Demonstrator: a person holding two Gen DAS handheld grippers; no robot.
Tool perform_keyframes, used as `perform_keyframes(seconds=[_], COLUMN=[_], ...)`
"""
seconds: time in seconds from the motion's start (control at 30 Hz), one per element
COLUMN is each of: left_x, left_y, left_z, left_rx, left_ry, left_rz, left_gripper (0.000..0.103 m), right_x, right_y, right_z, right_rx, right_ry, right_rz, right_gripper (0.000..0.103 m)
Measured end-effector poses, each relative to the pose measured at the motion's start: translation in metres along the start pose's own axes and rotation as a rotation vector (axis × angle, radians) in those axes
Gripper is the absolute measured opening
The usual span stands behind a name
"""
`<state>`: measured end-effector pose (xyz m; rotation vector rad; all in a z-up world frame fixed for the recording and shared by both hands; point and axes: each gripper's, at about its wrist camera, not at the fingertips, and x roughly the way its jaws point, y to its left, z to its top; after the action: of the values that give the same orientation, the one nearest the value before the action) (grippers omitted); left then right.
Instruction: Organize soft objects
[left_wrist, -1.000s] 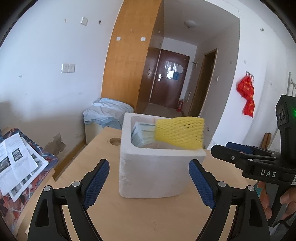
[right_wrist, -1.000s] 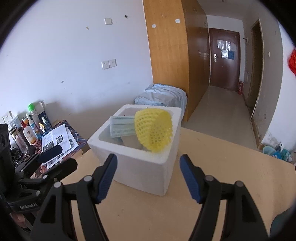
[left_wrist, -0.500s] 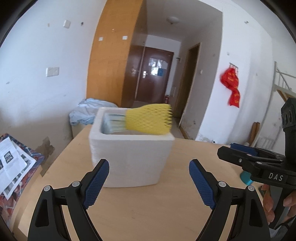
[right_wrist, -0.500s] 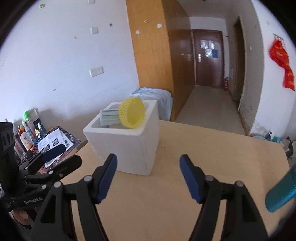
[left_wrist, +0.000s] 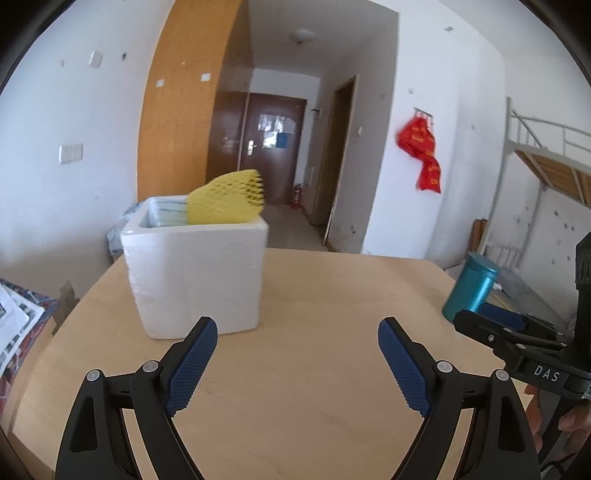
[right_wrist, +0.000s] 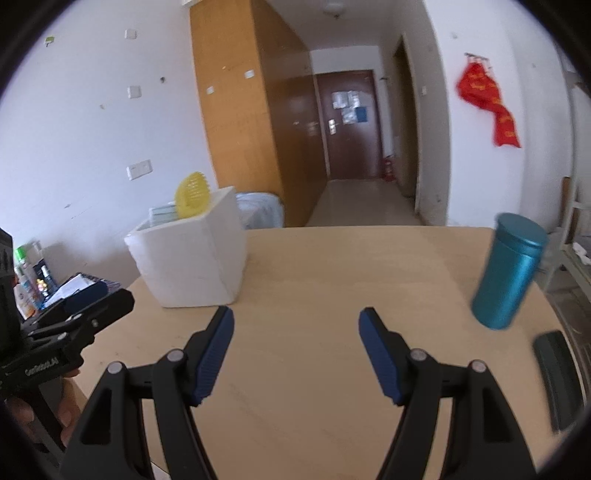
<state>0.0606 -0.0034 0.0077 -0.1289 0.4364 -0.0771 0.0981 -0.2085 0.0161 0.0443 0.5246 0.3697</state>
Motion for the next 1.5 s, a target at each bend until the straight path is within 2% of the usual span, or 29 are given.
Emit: perform_keyframes(seconds=[0.2,0.33,0.43,0.5,0.63,0.83,1.13,1.5], left_x=[-0.017,-0.039,-0.057,-0.071,-0.099,-0.120,-0.128,-0.127], left_y=[-0.020,-0.034,-0.037,-0.040,-0.048,-0.052,-0.051,-0.046], left_z=[-0.016,-0.022,-0.021,-0.022,-0.028,-0.038,-0.053,-0.058], left_rx=[0.045,0.078,0.080,0.088,0.120,0.143,0.131,0.130], left_ry=[-0.043,-0.124,-0.186,-0.229,-0.321,-0.352,-0.341,-0.329], left_rz=[-0.031,-0.033,-0.043,-0.043,-0.034,-0.001,0.016,0.022], left_gripper=[0.090,0.090,0.090,0.102,0.103,0.103,0.103,0.103], right_x=[-0.028,-0.052,-0.071,-0.084,-0.106,-0.123,-0.123,-0.120], right_y=[-0.006,0.001,0.009,0.014,0.029,0.033,0.034,0.035], right_z=[-0.011,-0.015,-0.018,-0.021,-0.026,-0.034,-0.050,-0.051], right_rx=[0.036,0.013,0.002,-0.008,-0.051,-0.051,-0.079,-0.077], right_ry=[-0.063,-0.142,-0.206,-0.249,-0.305,-0.355,-0.348,-0.338], right_rz=[-0.037,-0.052,-0.051,-0.059,-0.071,-0.108,-0.093,-0.087], right_gripper=[0.076,0.079,0.088,0.103,0.103,0.103,0.103,0.103])
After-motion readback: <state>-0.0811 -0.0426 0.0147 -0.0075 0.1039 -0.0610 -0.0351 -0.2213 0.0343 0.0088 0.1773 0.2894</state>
